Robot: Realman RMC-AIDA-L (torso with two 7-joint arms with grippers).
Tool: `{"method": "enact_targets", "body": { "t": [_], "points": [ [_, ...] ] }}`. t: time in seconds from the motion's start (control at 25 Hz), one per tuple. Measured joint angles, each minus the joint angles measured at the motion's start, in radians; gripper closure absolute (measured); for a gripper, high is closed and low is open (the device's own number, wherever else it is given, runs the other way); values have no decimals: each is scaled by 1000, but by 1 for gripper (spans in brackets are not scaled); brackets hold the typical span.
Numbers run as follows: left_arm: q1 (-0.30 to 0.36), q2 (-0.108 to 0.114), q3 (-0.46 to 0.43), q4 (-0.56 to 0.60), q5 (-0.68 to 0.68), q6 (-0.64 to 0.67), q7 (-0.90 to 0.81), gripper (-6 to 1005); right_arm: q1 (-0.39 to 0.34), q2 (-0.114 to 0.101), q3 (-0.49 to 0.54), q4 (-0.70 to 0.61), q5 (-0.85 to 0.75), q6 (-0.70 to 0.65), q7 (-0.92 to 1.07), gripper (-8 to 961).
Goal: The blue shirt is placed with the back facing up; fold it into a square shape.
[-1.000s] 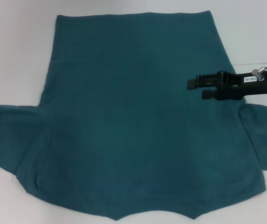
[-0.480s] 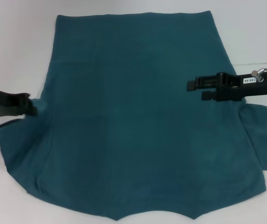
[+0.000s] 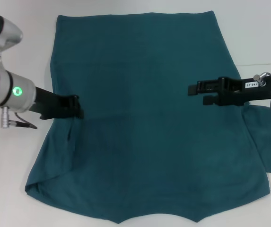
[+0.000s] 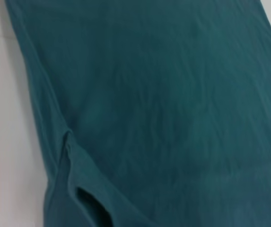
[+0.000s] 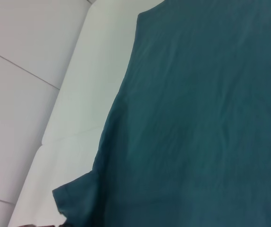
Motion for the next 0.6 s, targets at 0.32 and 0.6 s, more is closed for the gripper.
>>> {"method": "enact_targets", "body": {
  "t": [0.32, 0.6],
  "points": [
    [-22, 3, -4, -69, -9, -77, 8, 934, -3, 1, -2, 8, -2, 3, -1, 147],
    [-12, 18, -17, -85, -26, -60, 12, 872, -3, 1, -2, 13, -6, 3, -12, 146]
  ]
}}
